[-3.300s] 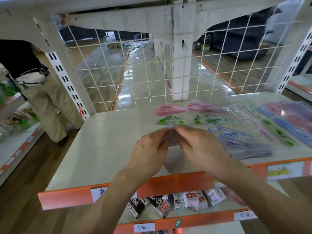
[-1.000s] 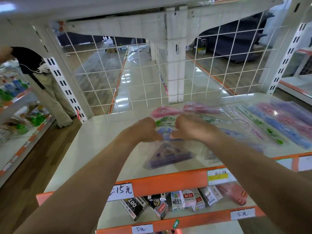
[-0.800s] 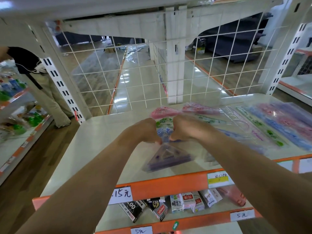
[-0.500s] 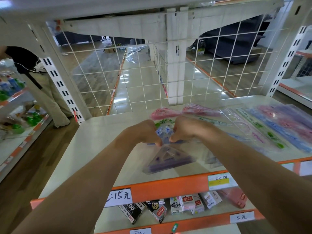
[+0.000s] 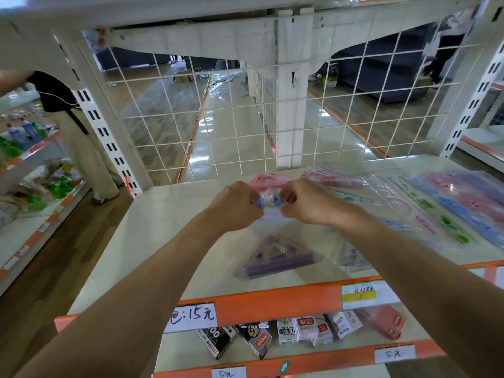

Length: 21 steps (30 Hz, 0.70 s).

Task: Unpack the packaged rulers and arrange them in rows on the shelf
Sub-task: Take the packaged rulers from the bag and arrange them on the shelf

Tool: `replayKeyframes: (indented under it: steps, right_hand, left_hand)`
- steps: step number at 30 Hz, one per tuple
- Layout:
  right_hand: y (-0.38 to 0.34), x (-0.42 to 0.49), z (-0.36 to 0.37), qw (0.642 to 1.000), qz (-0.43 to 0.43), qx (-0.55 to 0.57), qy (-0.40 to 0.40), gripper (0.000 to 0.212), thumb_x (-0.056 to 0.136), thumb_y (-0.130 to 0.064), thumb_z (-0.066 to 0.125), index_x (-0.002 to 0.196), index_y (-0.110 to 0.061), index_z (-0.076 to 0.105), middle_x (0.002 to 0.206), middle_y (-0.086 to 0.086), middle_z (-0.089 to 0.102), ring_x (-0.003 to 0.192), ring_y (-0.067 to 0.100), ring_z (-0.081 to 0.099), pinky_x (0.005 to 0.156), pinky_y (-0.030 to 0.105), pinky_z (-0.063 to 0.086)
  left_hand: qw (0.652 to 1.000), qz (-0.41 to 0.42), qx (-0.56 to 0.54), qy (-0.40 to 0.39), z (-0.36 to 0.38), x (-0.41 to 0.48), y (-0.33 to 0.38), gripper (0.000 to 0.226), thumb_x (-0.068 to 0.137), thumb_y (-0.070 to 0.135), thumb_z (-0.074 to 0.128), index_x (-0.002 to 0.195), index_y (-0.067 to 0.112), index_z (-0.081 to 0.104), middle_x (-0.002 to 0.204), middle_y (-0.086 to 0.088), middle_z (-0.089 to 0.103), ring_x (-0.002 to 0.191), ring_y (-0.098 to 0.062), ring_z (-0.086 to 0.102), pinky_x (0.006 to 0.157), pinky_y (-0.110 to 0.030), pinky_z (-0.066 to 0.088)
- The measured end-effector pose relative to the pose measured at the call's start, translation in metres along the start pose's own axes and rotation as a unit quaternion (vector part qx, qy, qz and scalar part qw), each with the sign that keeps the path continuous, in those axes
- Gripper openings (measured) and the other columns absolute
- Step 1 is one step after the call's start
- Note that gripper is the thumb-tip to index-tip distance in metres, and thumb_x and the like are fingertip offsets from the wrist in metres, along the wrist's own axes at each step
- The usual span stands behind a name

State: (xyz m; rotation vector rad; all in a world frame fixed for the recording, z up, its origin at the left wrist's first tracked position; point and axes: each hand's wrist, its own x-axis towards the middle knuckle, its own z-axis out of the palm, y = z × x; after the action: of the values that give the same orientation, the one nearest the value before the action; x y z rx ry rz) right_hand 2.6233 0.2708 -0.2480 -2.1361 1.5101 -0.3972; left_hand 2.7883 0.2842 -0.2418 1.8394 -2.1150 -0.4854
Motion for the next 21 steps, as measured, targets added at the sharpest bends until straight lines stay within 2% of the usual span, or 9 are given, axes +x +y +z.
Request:
replayKeyframes:
  steps: [4, 6, 7, 9, 11, 14, 17, 19, 21]
  right_hand:
    - [-0.002, -0.004, 0.007, 0.998, -0.039, -0.028, 0.034, 0.01, 0.088, -0.014, 0.058, 0.081, -0.016, 0.065, 0.078, -0.002, 0.06, 0.077, 0.019, 0.057, 0.066, 0.03, 0.045]
    - [-0.002, -0.007, 0.014, 0.995, -0.058, -0.065, 0.057, 0.025, 0.088, -0.013, 0.054, 0.064, -0.018, 0.057, 0.066, -0.002, 0.053, 0.068, 0.021, 0.052, 0.057, 0.03, 0.036]
    - [-0.003, -0.008, 0.015, 0.993, -0.06, -0.076, 0.069, 0.025, 0.09, -0.015, 0.054, 0.065, -0.018, 0.058, 0.068, 0.0, 0.055, 0.07, 0.022, 0.053, 0.057, 0.03, 0.035]
    - [-0.006, -0.008, 0.016, 0.988, -0.075, -0.094, 0.098, 0.019, 0.094, -0.022, 0.051, 0.088, -0.017, 0.068, 0.087, 0.004, 0.065, 0.083, 0.024, 0.058, 0.066, 0.031, 0.042]
    - [-0.007, -0.008, 0.02, 0.986, -0.077, -0.116, 0.097, 0.024, 0.097, -0.024, 0.047, 0.107, -0.017, 0.068, 0.102, 0.006, 0.067, 0.094, 0.025, 0.06, 0.08, 0.035, 0.047]
    - [-0.006, -0.011, 0.027, 0.988, -0.062, -0.119, 0.07, 0.026, 0.098, -0.023, 0.044, 0.113, -0.019, 0.065, 0.109, 0.006, 0.067, 0.1, 0.026, 0.06, 0.087, 0.037, 0.047]
    - [-0.001, -0.009, 0.026, 0.989, -0.079, -0.096, 0.086, 0.023, 0.096, -0.022, 0.049, 0.108, -0.019, 0.068, 0.105, 0.003, 0.068, 0.099, 0.025, 0.061, 0.081, 0.033, 0.046]
    - [0.001, -0.006, 0.025, 0.992, -0.07, -0.071, 0.082, 0.024, 0.094, -0.021, 0.052, 0.113, -0.019, 0.067, 0.112, 0.002, 0.068, 0.103, 0.022, 0.062, 0.085, 0.032, 0.046]
    - [0.0, -0.004, 0.018, 0.996, -0.055, 0.036, 0.054, 0.029, 0.092, -0.015, 0.057, 0.12, -0.016, 0.065, 0.116, 0.001, 0.067, 0.103, 0.016, 0.062, 0.085, 0.026, 0.046]
  left_hand:
    - [0.998, 0.005, 0.049, 0.033, 0.006, -0.013, -0.006, 0.021, 0.086, 0.013, 0.055, 0.066, 0.01, 0.057, 0.061, 0.0, 0.045, 0.067, -0.025, 0.046, 0.052, -0.024, 0.032]
    - [0.998, -0.001, 0.048, 0.032, 0.013, -0.017, -0.011, 0.021, 0.091, 0.016, 0.05, 0.073, 0.01, 0.057, 0.071, -0.003, 0.053, 0.074, -0.028, 0.054, 0.061, -0.027, 0.04]
    - [0.998, 0.001, 0.044, 0.042, 0.015, -0.018, -0.012, 0.021, 0.094, 0.017, 0.046, 0.08, 0.008, 0.059, 0.079, -0.006, 0.057, 0.079, -0.028, 0.057, 0.065, -0.029, 0.043]
    - [0.996, 0.0, 0.041, 0.073, 0.018, -0.02, -0.013, 0.025, 0.099, 0.018, 0.04, 0.09, 0.007, 0.06, 0.089, -0.005, 0.057, 0.085, -0.025, 0.057, 0.07, -0.029, 0.041]
    - [0.996, -0.01, 0.057, 0.073, 0.02, -0.021, -0.012, 0.028, 0.101, 0.02, 0.034, 0.098, 0.008, 0.059, 0.098, -0.007, 0.055, 0.091, -0.024, 0.054, 0.074, -0.029, 0.039]
    - [0.996, -0.019, 0.075, 0.048, 0.027, -0.024, -0.016, 0.028, 0.101, 0.02, 0.031, 0.099, 0.009, 0.056, 0.097, -0.007, 0.05, 0.094, -0.026, 0.052, 0.08, -0.036, 0.043]
    - [0.998, -0.033, 0.036, 0.046, 0.026, -0.023, -0.022, 0.029, 0.1, 0.022, 0.037, 0.095, 0.008, 0.061, 0.091, -0.009, 0.059, 0.085, -0.027, 0.057, 0.07, -0.033, 0.044]
    - [0.998, -0.054, -0.007, 0.038, 0.022, -0.019, -0.025, 0.028, 0.097, 0.024, 0.045, 0.093, 0.007, 0.067, 0.087, -0.01, 0.065, 0.079, -0.028, 0.059, 0.065, -0.031, 0.044]
    - [0.991, -0.084, -0.101, 0.032, 0.014, -0.018, -0.026, 0.022, 0.093, 0.022, 0.054, 0.092, 0.008, 0.071, 0.081, -0.008, 0.066, 0.071, -0.021, 0.059, 0.061, -0.026, 0.045]
